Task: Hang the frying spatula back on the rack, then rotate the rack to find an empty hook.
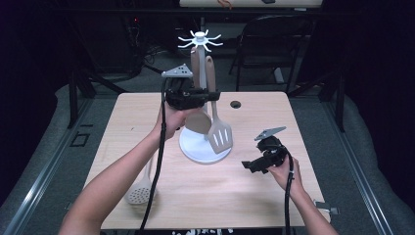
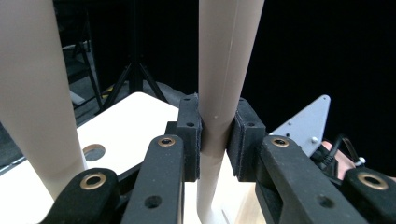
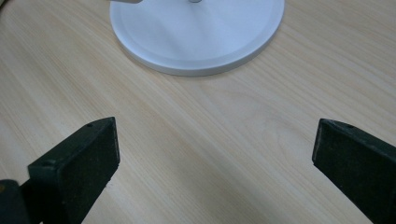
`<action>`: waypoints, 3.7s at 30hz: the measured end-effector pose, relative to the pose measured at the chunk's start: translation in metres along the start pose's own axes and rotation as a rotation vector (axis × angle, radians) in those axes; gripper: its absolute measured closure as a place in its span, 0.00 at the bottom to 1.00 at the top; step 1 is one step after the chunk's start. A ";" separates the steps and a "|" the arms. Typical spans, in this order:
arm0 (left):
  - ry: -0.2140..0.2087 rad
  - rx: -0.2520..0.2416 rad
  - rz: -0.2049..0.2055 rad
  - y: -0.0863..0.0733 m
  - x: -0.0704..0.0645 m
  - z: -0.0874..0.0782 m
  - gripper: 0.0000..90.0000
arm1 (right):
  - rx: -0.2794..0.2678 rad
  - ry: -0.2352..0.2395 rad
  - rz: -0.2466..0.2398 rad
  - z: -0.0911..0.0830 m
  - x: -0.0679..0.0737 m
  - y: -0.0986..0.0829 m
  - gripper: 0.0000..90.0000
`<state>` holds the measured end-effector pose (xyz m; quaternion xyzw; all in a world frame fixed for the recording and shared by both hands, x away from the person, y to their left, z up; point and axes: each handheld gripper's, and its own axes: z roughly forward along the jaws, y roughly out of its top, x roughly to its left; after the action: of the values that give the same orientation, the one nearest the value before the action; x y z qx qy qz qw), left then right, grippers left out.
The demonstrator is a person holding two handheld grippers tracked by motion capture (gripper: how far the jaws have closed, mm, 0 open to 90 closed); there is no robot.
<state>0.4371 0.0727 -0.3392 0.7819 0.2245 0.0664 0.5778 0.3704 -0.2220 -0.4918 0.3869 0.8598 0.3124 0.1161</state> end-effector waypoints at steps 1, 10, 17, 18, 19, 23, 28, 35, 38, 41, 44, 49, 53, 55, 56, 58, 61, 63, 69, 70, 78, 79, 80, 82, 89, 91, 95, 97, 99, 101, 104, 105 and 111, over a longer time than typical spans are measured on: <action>0.001 -0.004 0.001 0.001 0.000 0.001 0.85 | 0.000 -0.003 0.000 0.000 0.000 0.000 0.01; 0.000 -0.008 -0.007 0.009 0.003 0.002 0.85 | -0.006 -0.006 -0.003 -0.001 0.000 0.000 0.01; -0.004 -0.007 -0.017 0.014 0.005 0.003 0.85 | -0.002 0.001 -0.004 -0.001 0.000 0.000 0.00; -0.008 -0.009 -0.022 0.014 0.006 0.003 0.85 | -0.005 0.005 -0.002 -0.001 0.001 0.000 0.01; -0.010 -0.007 -0.026 0.014 0.006 0.004 0.85 | -0.005 0.005 -0.002 -0.001 0.001 0.000 0.01; -0.007 -0.001 -0.032 0.014 0.008 0.005 0.85 | -0.005 0.007 0.002 -0.001 0.000 0.000 0.00; 0.002 -0.003 -0.042 0.014 0.011 0.005 0.85 | -0.004 0.011 -0.002 0.000 0.000 0.000 0.00; 0.034 0.006 -0.040 0.013 0.016 0.005 0.85 | -0.006 0.013 0.003 0.000 0.001 0.000 0.00; 0.052 0.009 -0.043 0.012 0.016 0.005 0.85 | 0.002 0.007 -0.007 -0.001 0.000 0.000 0.00; 0.069 0.015 -0.039 0.011 0.016 0.007 0.85 | 0.001 0.010 -0.004 0.000 0.001 0.000 0.00; 0.081 0.007 -0.041 0.010 0.016 0.007 0.85 | -0.003 0.009 0.000 0.000 0.001 0.000 0.00; 0.105 0.002 -0.039 0.009 0.014 0.006 0.84 | 0.000 0.009 -0.004 0.000 0.001 0.000 0.00; 0.113 0.001 -0.034 0.008 0.013 0.005 0.77 | 0.003 0.010 -0.006 0.000 0.001 0.000 0.00; 0.116 -0.002 -0.033 0.007 0.011 0.004 0.76 | 0.004 0.011 -0.006 0.000 0.001 0.000 0.00; 0.121 -0.001 -0.029 0.007 0.010 0.004 0.74 | 0.004 0.010 -0.006 0.000 0.001 0.000 0.00; 0.122 0.003 -0.025 0.007 0.010 0.003 0.73 | 0.003 0.011 -0.006 0.000 0.001 0.000 0.00; 0.148 -0.004 -0.024 0.003 0.007 0.002 0.70 | 0.001 0.016 -0.005 0.001 0.001 0.000 0.00; 0.160 -0.003 -0.023 0.001 0.007 0.002 0.70 | 0.004 0.009 -0.003 0.001 0.001 0.000 0.00; 0.178 0.009 -0.016 -0.005 0.004 -0.001 0.62 | 0.018 0.013 -0.007 0.001 0.001 0.001 0.01; 0.180 0.006 -0.017 -0.007 0.003 -0.001 0.60 | 0.020 0.012 -0.007 0.001 0.001 0.001 0.01; 0.183 0.034 0.000 -0.017 -0.002 -0.010 0.48 | 0.012 0.009 -0.012 0.002 0.001 0.000 0.01; 0.187 0.029 -0.002 -0.019 -0.001 -0.012 0.47 | 0.009 0.009 -0.006 0.002 0.002 0.000 0.01; 0.183 0.034 -0.001 -0.020 -0.001 -0.015 0.46 | 0.009 0.009 -0.004 0.002 0.001 0.000 0.01; 0.189 0.025 0.001 -0.021 -0.001 -0.020 0.46 | 0.017 0.006 -0.006 0.001 0.001 0.000 0.01; 0.196 -0.001 -0.011 -0.023 0.005 -0.041 0.52 | 0.026 0.010 -0.008 0.002 0.000 0.000 0.01; 0.203 -0.011 -0.006 -0.022 0.007 -0.047 0.55 | 0.030 0.009 -0.007 0.002 0.000 0.000 0.01; 0.209 -0.032 -0.001 -0.020 0.010 -0.058 0.61 | 0.033 0.014 -0.003 0.003 0.000 0.000 0.01; 0.208 -0.039 0.001 -0.019 0.011 -0.062 0.64 | 0.028 0.017 0.001 0.004 0.000 0.000 0.01; 0.216 -0.039 0.006 -0.018 0.012 -0.065 0.66 | 0.034 0.012 -0.004 0.004 0.000 0.000 0.01; 0.218 -0.041 0.011 -0.016 0.013 -0.067 0.72 | 0.035 0.012 -0.009 0.005 0.000 0.001 0.01; 0.222 -0.039 0.020 -0.012 0.014 -0.071 0.81 | 0.030 0.013 -0.011 0.005 0.001 0.001 0.01; 0.229 -0.042 0.024 -0.010 0.015 -0.073 0.84 | 0.036 0.010 -0.013 0.005 0.000 0.001 0.01; 0.245 -0.080 0.030 0.003 0.017 -0.082 0.98 | 0.039 0.022 -0.007 0.005 0.001 0.001 0.01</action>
<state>0.4234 0.1509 -0.3123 0.7474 0.2789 0.1789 0.5758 0.3724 -0.2185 -0.4953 0.3827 0.8683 0.2994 0.0999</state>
